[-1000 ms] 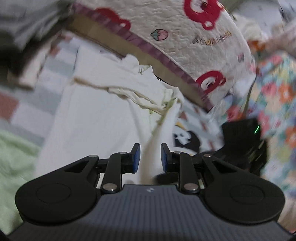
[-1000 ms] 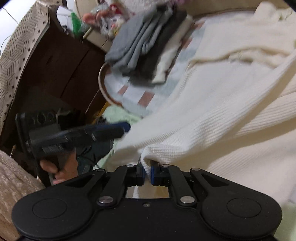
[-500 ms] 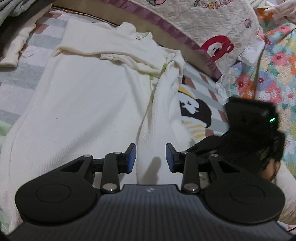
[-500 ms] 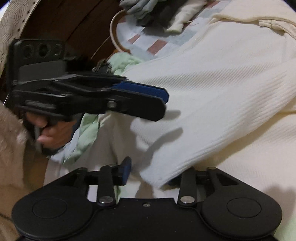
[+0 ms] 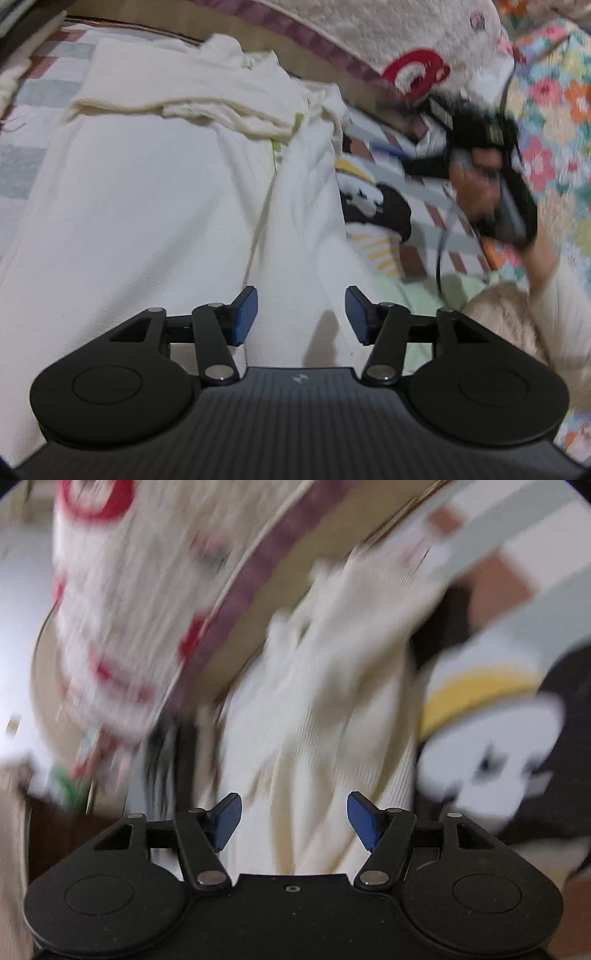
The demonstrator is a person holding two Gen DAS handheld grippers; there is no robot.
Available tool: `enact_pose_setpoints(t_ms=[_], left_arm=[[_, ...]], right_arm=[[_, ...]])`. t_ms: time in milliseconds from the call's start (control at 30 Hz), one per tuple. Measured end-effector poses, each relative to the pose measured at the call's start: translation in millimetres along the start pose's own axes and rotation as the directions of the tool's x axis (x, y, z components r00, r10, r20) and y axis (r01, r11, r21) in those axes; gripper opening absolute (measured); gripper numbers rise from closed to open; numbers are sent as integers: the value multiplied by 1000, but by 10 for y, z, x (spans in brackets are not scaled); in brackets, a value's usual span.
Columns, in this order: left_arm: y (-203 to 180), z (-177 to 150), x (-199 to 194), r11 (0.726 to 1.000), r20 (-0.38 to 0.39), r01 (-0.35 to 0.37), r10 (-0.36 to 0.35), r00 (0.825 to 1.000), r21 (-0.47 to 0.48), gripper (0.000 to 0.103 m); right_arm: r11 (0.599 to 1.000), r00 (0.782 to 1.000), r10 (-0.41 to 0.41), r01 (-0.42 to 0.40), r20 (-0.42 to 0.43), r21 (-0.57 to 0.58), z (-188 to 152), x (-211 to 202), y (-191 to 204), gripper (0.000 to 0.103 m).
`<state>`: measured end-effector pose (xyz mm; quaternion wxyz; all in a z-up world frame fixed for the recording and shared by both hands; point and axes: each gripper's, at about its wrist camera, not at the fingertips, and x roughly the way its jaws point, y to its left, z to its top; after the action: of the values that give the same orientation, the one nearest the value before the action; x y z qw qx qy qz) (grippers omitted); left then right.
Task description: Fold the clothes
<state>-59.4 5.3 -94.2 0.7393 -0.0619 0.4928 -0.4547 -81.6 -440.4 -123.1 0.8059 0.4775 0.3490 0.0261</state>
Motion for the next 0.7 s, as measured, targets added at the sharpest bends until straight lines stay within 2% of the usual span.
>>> enact_pose_setpoints(t_ms=[67,100,167,200,267,333,433,467,500,567,600,633,667,700], left_arm=[[-10,-60,55,1000,-20,-2,3,1000,12,56],[-28,-108,70,999,-20,-17,18,1000,35,54],[-98,-194,83,993,-10,-57,58,998,103,51],[-145,-218,95,988,-10,-65,67,998,141,44],[-208,-243,125,976,-20,-88,94,995,198,33],[-212,-250,145,971,-23,-109,117,993,212,23],[-118,-228,142,984,-26,-103,108,994,145,23],[-98,-220,140,987,-22,-99,103,994,127,29],[-91,-214,139,988,-17,-97,100,995,116,46],[-114,-215,146,989,-10,-86,88,996,123,59],[-134,-220,151,988,-9,-78,80,997,134,64],[-152,-226,162,987,-7,-74,75,997,146,64],[-162,-235,185,985,-3,-76,77,997,156,65],[-157,-245,208,985,1,-80,81,997,153,65]], right_arm=[[990,993,-78,67,86,126,266,-28,-131,74],[977,987,-148,137,58,161,390,52,-133,78],[939,963,-266,268,-38,215,596,250,-128,79],[917,948,-303,318,-96,240,672,351,-136,79],[909,953,-283,302,-108,288,733,446,-172,79],[898,962,-255,273,-98,345,744,561,-201,79],[884,957,-276,290,-93,366,760,737,-260,80],[884,956,-282,291,-80,365,742,792,-258,80],[885,955,-288,292,-67,364,724,846,-256,80],[914,957,-290,285,-24,288,707,905,-253,79],[929,956,-294,283,10,238,700,916,-239,74],[944,952,-298,285,62,166,678,902,-212,64],[951,945,-306,297,118,89,644,876,-181,38],[950,936,-310,313,166,10,595,843,-152,26]])
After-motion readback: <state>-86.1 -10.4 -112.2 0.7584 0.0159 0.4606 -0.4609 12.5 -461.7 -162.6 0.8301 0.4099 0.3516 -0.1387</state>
